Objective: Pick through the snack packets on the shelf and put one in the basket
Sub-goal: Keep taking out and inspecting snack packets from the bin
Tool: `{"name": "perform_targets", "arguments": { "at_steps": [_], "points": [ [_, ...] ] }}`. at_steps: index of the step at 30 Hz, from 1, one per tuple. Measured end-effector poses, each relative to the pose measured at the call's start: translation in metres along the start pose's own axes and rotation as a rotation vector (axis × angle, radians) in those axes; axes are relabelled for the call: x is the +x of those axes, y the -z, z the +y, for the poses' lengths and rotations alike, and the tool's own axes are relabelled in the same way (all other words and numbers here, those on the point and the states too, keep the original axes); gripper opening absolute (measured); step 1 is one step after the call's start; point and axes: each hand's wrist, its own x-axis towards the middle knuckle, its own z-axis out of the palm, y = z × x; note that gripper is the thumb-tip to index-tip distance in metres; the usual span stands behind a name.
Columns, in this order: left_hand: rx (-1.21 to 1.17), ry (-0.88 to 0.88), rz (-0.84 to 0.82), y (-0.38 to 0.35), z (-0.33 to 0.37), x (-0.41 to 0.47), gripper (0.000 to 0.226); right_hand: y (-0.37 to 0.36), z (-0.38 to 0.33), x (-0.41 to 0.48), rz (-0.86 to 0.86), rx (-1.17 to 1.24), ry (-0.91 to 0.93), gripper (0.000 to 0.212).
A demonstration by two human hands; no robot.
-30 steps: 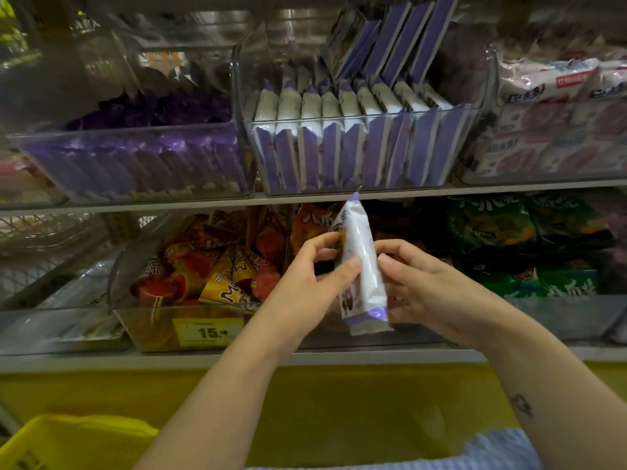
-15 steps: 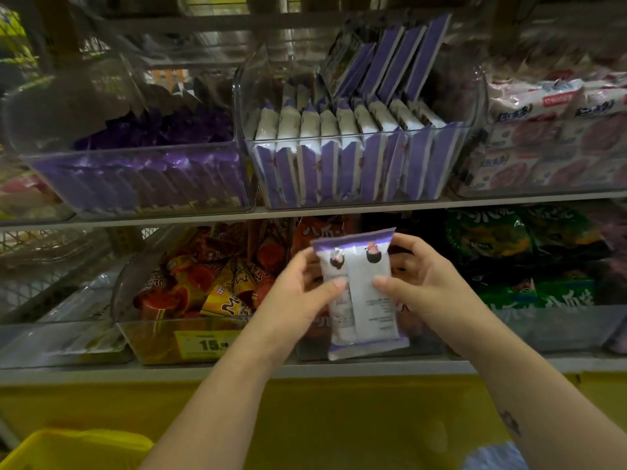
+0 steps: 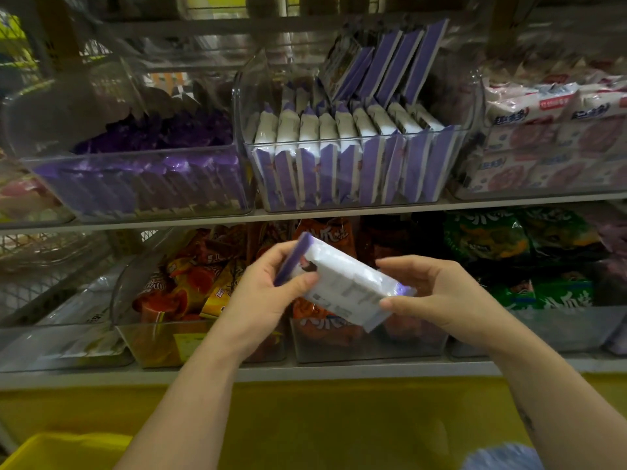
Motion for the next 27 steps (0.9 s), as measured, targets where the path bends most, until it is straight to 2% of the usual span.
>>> {"name": "perform_targets", "arguments": {
  "at_steps": [3,5,9,11,13,15,17,19,20,23,27],
  "points": [
    [-0.205,0.053,0.025,0.009,-0.004,0.003,0.036,0.004,0.007,0.0,0.055,0.017,-0.007,0.022],
    [-0.275,0.072,0.036,0.01,-0.007,0.004,0.04,0.004,0.009,0.001,0.108,0.03,-0.014,0.008],
    [-0.317,0.092,0.045,0.007,-0.008,0.003,0.039,0.001,0.006,0.002,0.136,0.113,-0.007,0.009],
    [-0.264,0.115,0.054,0.005,-0.008,0.003,0.039,-0.004,0.006,0.003,0.165,0.198,-0.004,0.011],
    [-0.198,0.156,0.069,-0.001,-0.009,0.002,0.047,-0.01,0.003,0.003,0.201,0.308,-0.008,0.013],
    [-0.163,0.205,0.132,-0.01,-0.011,0.002,0.061,-0.011,0.0,0.002,0.164,0.485,-0.002,0.014],
    [-0.119,0.222,0.238,-0.019,-0.009,0.0,0.061,-0.009,-0.002,0.001,0.022,0.651,-0.016,0.038],
    [-0.071,0.191,0.294,-0.024,-0.005,-0.001,0.053,-0.009,0.0,0.0,-0.081,0.627,-0.015,0.061],
    [-0.033,0.169,0.287,-0.025,-0.003,-0.002,0.052,-0.009,0.001,0.0,-0.087,0.594,-0.001,0.062],
    [0.163,0.102,0.188,-0.028,0.005,-0.007,0.053,-0.012,0.001,0.001,-0.001,0.583,0.05,0.044],
    [0.468,0.093,0.109,-0.028,0.006,-0.007,0.041,-0.013,-0.001,0.002,0.075,0.531,0.096,0.031]
  ]
}}
